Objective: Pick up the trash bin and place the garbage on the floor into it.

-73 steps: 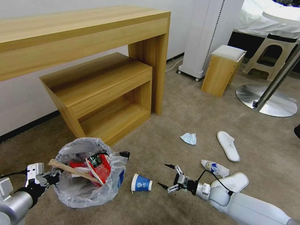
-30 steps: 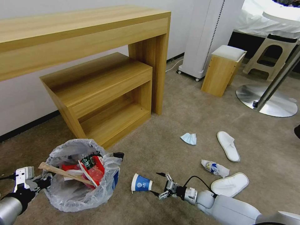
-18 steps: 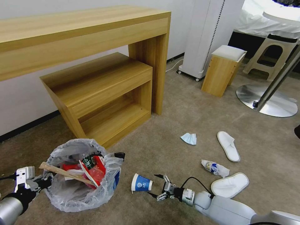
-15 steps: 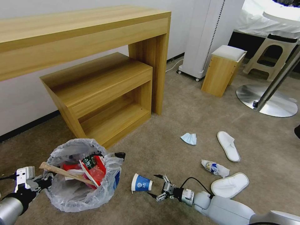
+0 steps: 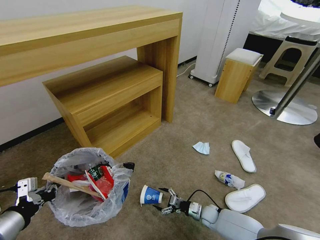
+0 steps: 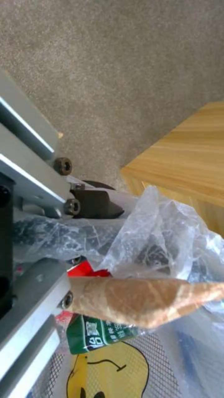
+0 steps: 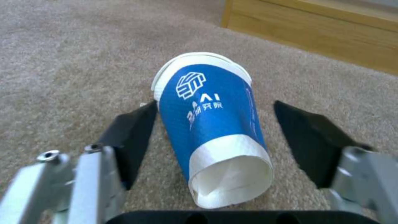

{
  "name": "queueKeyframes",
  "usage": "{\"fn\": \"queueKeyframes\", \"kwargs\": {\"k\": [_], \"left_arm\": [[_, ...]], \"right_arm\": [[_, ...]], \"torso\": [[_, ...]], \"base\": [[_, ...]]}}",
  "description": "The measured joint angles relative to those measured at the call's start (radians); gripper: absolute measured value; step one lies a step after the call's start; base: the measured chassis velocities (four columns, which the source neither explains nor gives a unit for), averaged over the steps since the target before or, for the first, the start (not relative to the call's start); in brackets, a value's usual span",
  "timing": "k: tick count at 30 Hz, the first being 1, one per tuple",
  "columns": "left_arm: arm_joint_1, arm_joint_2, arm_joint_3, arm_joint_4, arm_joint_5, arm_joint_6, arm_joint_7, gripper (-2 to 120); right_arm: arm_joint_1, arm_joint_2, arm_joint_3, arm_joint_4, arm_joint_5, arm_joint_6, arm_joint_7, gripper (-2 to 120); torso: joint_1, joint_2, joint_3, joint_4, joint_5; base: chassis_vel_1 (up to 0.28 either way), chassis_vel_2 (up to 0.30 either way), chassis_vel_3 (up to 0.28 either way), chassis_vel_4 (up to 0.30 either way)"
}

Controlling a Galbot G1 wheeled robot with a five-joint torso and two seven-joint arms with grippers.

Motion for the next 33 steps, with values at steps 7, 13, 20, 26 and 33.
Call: {"fn": "queueKeyframes", "kwargs": {"k": [7, 13, 20, 26, 33], "left_arm": [[-0.002, 0.001, 0.003, -0.001, 0.000, -0.001, 0.000, 0], [-0.005, -0.002, 0.014, -0.006, 0.000, -0.003, -0.001, 0], [-0.005, -0.003, 0.018, -0.010, 0.000, -0.003, -0.002, 0], [-0.005, -0.006, 0.023, -0.013, 0.001, -0.003, -0.002, 0], [-0.008, -0.010, 0.033, -0.013, 0.008, -0.005, -0.002, 0]], "right_arm": [[-0.003, -0.003, 0.004, 0.001, -0.002, 0.000, 0.000, 47], [-0.006, -0.011, 0.010, 0.007, -0.003, 0.001, 0.001, 21], [-0.006, -0.016, 0.015, 0.007, -0.004, 0.001, 0.001, 0], [-0.005, -0.028, 0.016, 0.004, -0.006, 0.001, 0.000, 0], [-0.011, -0.030, 0.021, 0.002, -0.013, 0.002, 0.000, 0]], "torso": [[0.000, 0.000, 0.000, 0.0000, 0.0000], [0.000, 0.000, 0.000, -0.0001, 0.0000], [0.000, 0.000, 0.000, 0.0000, 0.0002], [0.000, 0.000, 0.000, 0.0001, 0.0001], [0.000, 0.000, 0.000, 0.0000, 0.0000]], "base": [[0.000, 0.000, 0.000, 0.000], [0.000, 0.000, 0.000, 0.000], [0.000, 0.000, 0.000, 0.000], [0.000, 0.000, 0.000, 0.000], [0.000, 0.000, 0.000, 0.000]]}}
